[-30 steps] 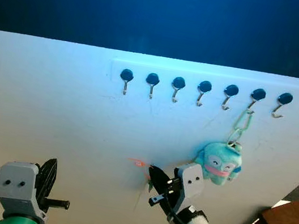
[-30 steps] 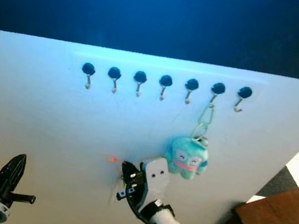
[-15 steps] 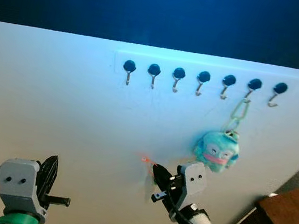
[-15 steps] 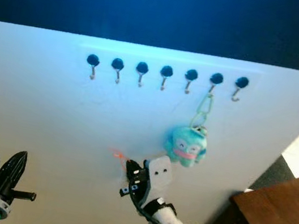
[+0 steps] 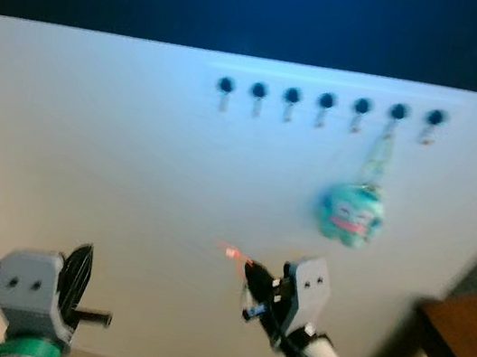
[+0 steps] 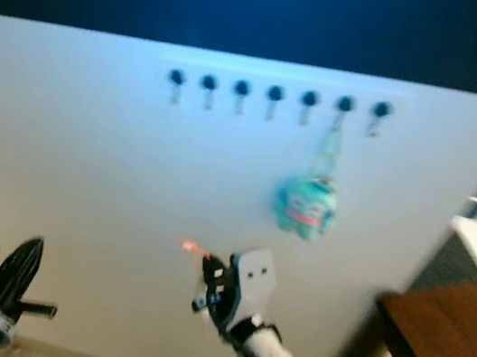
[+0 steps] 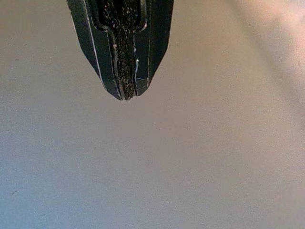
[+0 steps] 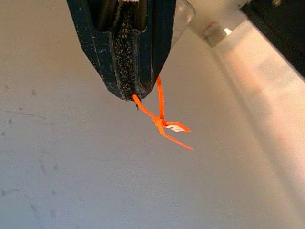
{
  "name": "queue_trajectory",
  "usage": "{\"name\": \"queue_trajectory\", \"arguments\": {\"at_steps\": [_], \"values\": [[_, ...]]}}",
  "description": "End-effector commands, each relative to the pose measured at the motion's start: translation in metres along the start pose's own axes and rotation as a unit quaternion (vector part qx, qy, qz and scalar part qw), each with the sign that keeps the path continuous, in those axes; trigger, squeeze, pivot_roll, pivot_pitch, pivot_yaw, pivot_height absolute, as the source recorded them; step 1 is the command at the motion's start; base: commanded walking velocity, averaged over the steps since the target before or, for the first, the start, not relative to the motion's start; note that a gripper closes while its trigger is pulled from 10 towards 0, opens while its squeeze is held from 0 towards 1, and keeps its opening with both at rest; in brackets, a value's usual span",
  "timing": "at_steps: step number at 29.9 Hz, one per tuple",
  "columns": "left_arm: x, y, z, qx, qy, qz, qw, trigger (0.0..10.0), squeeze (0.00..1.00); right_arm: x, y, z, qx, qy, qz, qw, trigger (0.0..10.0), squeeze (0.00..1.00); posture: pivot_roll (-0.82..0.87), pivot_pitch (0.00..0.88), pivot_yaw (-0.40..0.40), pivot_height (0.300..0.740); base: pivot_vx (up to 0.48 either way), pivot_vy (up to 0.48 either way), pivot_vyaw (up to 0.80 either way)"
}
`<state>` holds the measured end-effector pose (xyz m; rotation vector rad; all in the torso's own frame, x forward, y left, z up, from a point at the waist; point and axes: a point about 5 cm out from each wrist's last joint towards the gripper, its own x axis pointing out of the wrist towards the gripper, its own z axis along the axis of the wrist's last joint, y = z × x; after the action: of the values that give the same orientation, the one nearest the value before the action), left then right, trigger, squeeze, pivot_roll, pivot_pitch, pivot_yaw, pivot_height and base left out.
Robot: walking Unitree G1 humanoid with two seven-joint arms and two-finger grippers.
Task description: Hang keys on a hook
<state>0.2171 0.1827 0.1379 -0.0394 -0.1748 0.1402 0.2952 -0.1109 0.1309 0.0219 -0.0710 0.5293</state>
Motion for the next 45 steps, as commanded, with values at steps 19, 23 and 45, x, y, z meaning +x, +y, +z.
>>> {"name": "queue_trajectory", "arguments": {"at_steps": [19, 23, 45], "values": [[0.005, 0.000, -0.004, -0.008, 0.017, -0.003, 1.000, 10.0, 0.00, 0.001, 0.000, -0.011, 0.014, 0.020, -0.024, 0.999, 10.0, 0.00, -0.08, 0.057, 0.119, 0.740, -0.187, 0.000, 0.00], [0.011, -0.004, -0.006, -0.010, 0.020, 0.000, 1.000, 10.0, 0.00, 0.013, 0.001, -0.008, 0.019, 0.013, -0.032, 0.999, 10.0, 0.00, -0.09, 0.048, 0.118, 0.740, 0.000, 0.000, 0.00], [0.018, 0.004, -0.011, 0.024, 0.041, 0.030, 0.998, 10.0, 0.00, 0.016, -0.005, -0.015, 0.019, 0.009, -0.056, 0.998, 10.0, 0.00, -0.08, 0.037, 0.114, 0.740, 0.000, 0.000, 0.00]]}}
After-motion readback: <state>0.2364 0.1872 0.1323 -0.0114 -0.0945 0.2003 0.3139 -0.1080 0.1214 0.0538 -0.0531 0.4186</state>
